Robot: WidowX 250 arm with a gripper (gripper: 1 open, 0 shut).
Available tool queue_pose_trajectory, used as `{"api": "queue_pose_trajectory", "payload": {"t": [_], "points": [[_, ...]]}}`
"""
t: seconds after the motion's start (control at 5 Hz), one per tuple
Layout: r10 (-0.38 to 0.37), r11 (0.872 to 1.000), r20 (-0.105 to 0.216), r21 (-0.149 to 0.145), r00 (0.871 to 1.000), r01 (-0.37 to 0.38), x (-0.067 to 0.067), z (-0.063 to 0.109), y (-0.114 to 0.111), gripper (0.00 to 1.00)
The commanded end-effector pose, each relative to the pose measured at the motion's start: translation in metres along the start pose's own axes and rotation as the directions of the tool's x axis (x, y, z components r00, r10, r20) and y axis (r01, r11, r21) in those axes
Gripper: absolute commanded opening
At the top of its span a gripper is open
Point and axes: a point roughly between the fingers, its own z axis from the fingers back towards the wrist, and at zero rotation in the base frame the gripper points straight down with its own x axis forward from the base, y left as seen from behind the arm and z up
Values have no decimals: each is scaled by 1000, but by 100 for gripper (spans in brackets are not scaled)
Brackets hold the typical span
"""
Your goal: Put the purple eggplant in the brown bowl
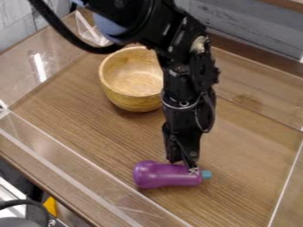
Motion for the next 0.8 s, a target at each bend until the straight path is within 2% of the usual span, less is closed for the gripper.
{"api": "queue_pose_trajectory", "payload": {"t": [0.0,0.6], "points": [[8,1000,24,19,1000,-8,5,5,6,0],[19,1000,22,16,1000,-19,5,5,7,0]]}}
